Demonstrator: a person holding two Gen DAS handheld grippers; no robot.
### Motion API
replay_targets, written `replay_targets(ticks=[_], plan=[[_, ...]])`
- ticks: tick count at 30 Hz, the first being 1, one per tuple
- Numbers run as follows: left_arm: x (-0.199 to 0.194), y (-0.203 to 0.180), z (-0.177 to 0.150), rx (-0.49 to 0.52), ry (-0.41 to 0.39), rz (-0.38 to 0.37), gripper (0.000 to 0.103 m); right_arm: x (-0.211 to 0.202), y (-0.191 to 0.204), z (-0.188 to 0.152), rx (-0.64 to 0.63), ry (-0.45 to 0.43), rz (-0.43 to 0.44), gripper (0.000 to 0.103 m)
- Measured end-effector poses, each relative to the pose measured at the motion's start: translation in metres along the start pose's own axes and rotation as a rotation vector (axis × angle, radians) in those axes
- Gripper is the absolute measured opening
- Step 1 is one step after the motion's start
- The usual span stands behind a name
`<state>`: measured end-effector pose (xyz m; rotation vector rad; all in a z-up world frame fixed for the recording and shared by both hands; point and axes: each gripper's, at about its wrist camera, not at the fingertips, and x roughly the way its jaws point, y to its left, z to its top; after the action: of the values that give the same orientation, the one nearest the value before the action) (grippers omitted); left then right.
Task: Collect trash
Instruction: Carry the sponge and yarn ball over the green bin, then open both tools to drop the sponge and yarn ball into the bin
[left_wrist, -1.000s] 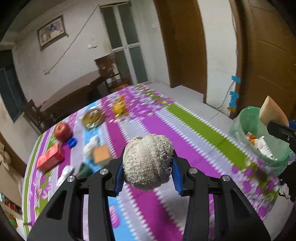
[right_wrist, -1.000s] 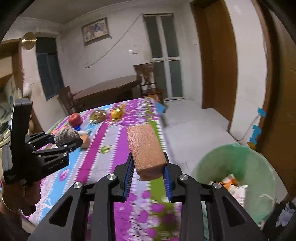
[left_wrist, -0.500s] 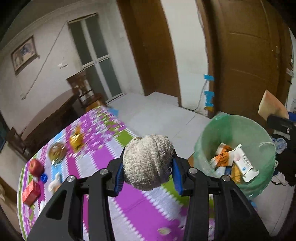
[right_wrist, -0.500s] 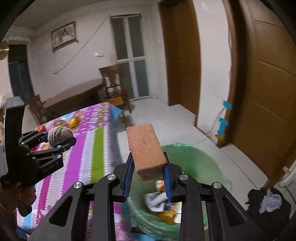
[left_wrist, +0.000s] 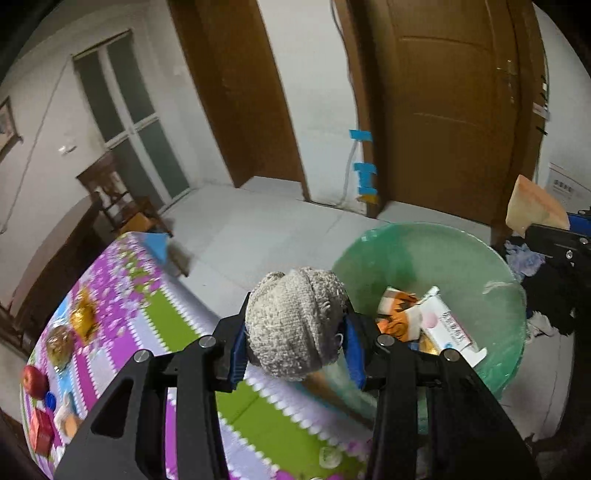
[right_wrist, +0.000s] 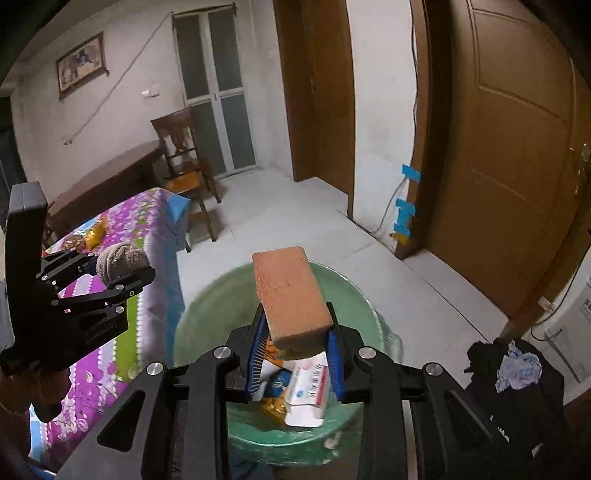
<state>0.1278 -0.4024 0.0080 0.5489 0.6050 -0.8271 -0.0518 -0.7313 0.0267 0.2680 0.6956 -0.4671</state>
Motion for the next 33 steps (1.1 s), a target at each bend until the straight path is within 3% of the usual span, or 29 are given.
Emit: replay_targets(ticks=[12,18,33], plan=[[0.02,-0.04,0.012,0.104,0.025,-0.127,0.041,0.005,-0.019,-0.001,0.057,0.072,0.01,0.03],[0.024,-0.051,0.006,0.147,0.037,-0.142,0.041,0.016,-0.024,-0.006,0.083,0.122,0.02,0.03],[0.036,-0.049,0.007,0.149,0.073,-0.192,0.042,0.048,-0.012,-0.001,0.065,0.208,0.025,0.03]])
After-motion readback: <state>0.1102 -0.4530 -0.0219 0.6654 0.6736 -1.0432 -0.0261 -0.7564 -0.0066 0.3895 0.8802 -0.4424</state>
